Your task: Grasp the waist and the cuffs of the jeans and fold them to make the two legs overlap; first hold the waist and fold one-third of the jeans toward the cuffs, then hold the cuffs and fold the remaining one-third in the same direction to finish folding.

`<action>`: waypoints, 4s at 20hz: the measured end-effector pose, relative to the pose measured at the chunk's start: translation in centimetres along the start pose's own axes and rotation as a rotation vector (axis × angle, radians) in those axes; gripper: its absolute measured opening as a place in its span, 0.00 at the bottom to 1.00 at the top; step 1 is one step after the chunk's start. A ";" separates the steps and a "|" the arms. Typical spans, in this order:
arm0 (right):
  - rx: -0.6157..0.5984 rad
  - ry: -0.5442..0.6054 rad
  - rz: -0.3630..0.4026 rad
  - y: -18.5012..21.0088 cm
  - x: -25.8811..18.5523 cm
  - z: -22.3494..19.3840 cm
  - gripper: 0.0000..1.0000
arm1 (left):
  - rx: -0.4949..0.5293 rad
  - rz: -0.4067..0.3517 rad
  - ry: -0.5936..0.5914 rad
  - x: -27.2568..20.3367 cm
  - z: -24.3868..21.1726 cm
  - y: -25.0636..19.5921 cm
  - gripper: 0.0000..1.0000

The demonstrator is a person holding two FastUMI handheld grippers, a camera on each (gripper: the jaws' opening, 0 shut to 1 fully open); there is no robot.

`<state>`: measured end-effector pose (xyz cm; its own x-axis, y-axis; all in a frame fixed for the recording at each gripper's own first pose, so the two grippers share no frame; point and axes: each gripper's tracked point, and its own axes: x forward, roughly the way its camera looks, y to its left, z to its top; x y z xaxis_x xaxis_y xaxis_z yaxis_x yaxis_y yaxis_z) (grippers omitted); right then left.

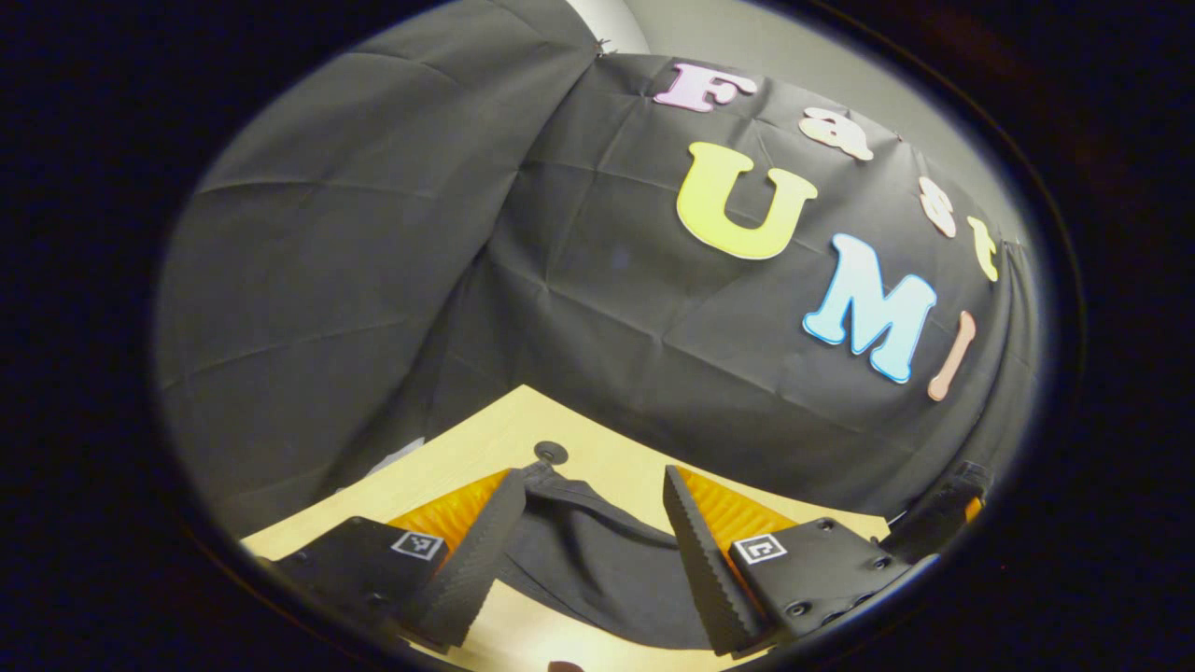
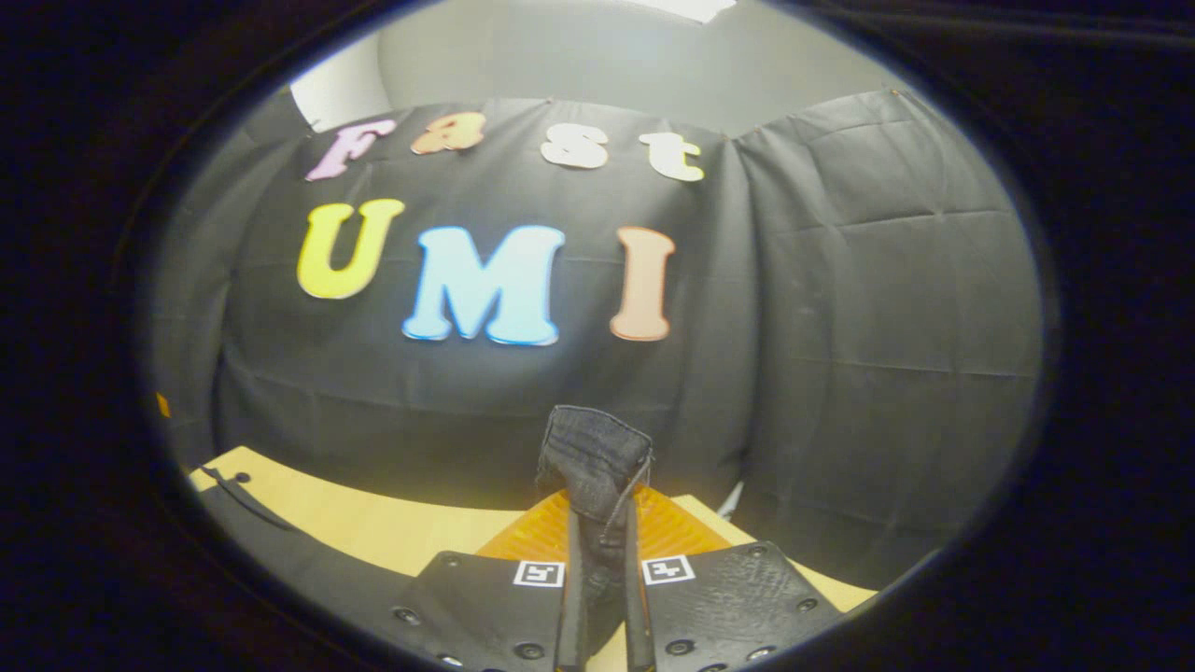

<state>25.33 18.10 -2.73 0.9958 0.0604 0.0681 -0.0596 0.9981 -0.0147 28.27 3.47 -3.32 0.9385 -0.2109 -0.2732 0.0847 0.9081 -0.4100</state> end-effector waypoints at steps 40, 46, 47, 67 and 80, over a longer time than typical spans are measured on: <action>-0.135 0.007 0.594 15.7 -5.7 -9.5 0.89 | -0.210 0.164 0.215 -1.3 -11.9 2.4 0.97; -0.155 -0.014 0.328 4.3 -6.0 -5.3 0.89 | -0.457 0.201 0.338 1.7 -15.3 7.8 0.97; -0.162 -0.016 0.291 2.7 -6.4 -4.8 0.89 | -0.482 0.209 0.348 2.4 -15.6 8.6 0.97; -0.102 0.132 0.001 -5.8 -12.2 -5.3 0.88 | -0.693 0.095 0.300 13.5 -17.0 8.5 0.83; -0.076 0.141 0.024 -7.7 -8.9 -4.7 0.89 | -0.676 -0.098 0.202 10.5 -10.1 2.1 0.10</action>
<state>17.27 9.87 -7.94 0.9943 0.0764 -0.0737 -0.0830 0.9924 -0.0909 34.90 -0.50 -15.77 0.8511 -0.4025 -0.3371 -0.1223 0.4724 -0.8729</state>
